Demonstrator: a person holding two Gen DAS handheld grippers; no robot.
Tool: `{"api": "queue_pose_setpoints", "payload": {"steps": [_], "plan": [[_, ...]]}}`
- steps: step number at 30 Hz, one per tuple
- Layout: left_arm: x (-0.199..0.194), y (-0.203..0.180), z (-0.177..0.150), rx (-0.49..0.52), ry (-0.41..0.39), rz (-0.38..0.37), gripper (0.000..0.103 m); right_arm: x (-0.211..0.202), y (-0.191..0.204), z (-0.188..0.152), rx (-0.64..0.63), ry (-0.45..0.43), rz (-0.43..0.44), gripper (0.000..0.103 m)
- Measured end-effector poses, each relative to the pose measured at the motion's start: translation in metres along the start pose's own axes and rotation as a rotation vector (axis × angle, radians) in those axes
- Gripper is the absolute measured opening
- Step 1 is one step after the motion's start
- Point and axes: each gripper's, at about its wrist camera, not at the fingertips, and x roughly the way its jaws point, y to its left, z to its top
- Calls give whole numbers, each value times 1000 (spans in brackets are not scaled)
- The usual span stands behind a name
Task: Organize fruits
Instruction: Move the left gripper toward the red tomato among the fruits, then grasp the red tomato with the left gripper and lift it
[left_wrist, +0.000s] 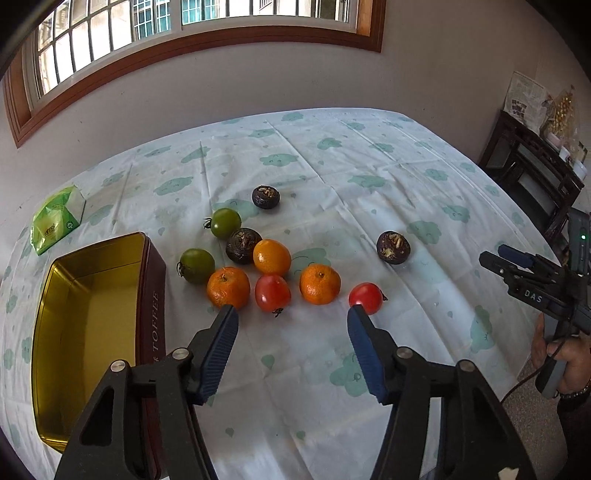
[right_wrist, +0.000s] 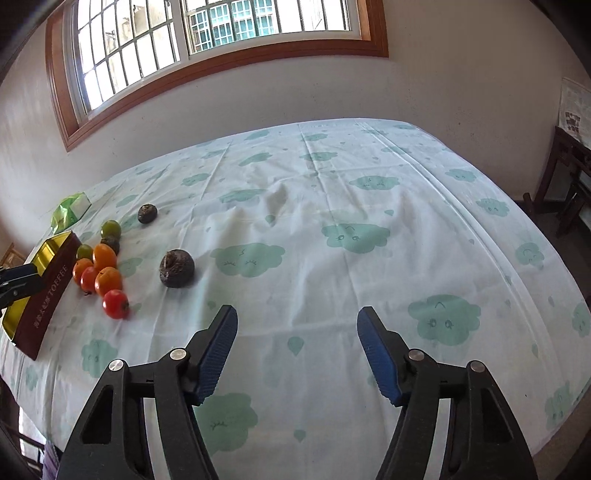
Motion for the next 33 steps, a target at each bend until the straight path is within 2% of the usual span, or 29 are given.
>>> {"api": "queue_pose_setpoints", "payload": {"steps": [4,6,8,12,23,27,30,33], "plan": [[18,0,2,17,68,-39,35,22,5,-6,-15,36,-25,66],[28,4,5,0,97,-54,32,25,8,-10,-39,38,-26,59],[36,9,7,-14,118,-51,29,23,8,-10,-43,25,-32,59],[45,13,17,-23,122,-40,29,26,-1,-9,-2,40,-11,58],[76,19,27,-30,174,4,29,25,-1,-7,-14,42,-13,58],[82,24,28,-40,172,-6,29,25,0,-8,-9,44,-15,58],[91,26,29,-53,198,-25,29,26,0,-7,-11,46,-15,58],[97,21,27,-33,197,-8,29,26,0,-7,-11,46,-14,58]]}}
